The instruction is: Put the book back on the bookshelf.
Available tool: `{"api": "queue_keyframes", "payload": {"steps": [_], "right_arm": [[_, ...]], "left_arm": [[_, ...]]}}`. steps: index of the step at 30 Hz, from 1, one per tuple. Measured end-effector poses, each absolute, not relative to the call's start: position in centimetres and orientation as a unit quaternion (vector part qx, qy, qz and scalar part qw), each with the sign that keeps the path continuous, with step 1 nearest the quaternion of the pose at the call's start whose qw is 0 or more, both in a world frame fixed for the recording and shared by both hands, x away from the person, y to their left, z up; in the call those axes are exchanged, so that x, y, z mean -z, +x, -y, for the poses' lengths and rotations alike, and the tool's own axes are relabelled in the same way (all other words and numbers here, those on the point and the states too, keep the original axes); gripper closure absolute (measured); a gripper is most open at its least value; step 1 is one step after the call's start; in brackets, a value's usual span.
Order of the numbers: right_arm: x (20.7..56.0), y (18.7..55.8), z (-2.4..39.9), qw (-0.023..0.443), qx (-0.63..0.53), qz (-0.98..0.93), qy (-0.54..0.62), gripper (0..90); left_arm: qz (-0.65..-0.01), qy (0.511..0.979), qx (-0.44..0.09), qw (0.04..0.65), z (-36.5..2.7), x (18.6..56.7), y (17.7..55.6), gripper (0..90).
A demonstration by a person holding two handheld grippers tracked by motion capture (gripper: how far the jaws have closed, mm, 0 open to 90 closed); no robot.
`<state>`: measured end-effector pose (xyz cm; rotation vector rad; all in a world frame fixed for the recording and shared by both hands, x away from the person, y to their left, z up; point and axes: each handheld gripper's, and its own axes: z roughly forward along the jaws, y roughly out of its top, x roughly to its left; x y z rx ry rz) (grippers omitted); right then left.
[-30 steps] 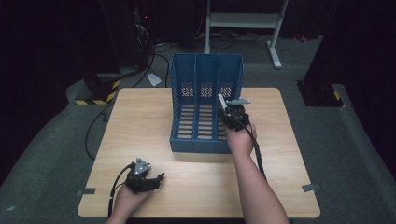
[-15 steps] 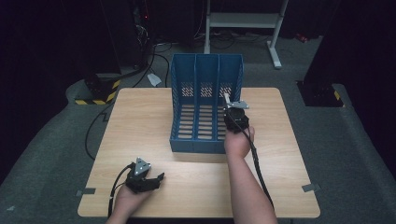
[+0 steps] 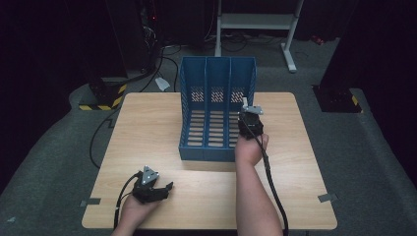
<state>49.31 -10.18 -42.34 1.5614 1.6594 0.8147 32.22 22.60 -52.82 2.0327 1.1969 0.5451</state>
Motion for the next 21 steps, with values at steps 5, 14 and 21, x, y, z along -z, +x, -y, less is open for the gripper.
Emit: {"api": "queue_keyframes", "payload": {"steps": [5,14,21], "right_arm": [[42.3,49.44,10.05,0.36,-0.311,-0.638,0.605,76.4],[42.58,49.45,9.79,0.374,-0.306,-0.631,0.607,76.0],[42.66,49.42,9.67,0.375,-0.304,-0.633,0.605,74.0]], "left_arm": [[-0.462,0.786,-0.21,0.353,-22.6,52.82,32.22,26.8],[-0.461,0.787,-0.21,0.353,-22.61,52.81,32.22,26.8],[-0.461,0.787,-0.21,0.353,-22.6,52.82,32.22,26.8]]}}
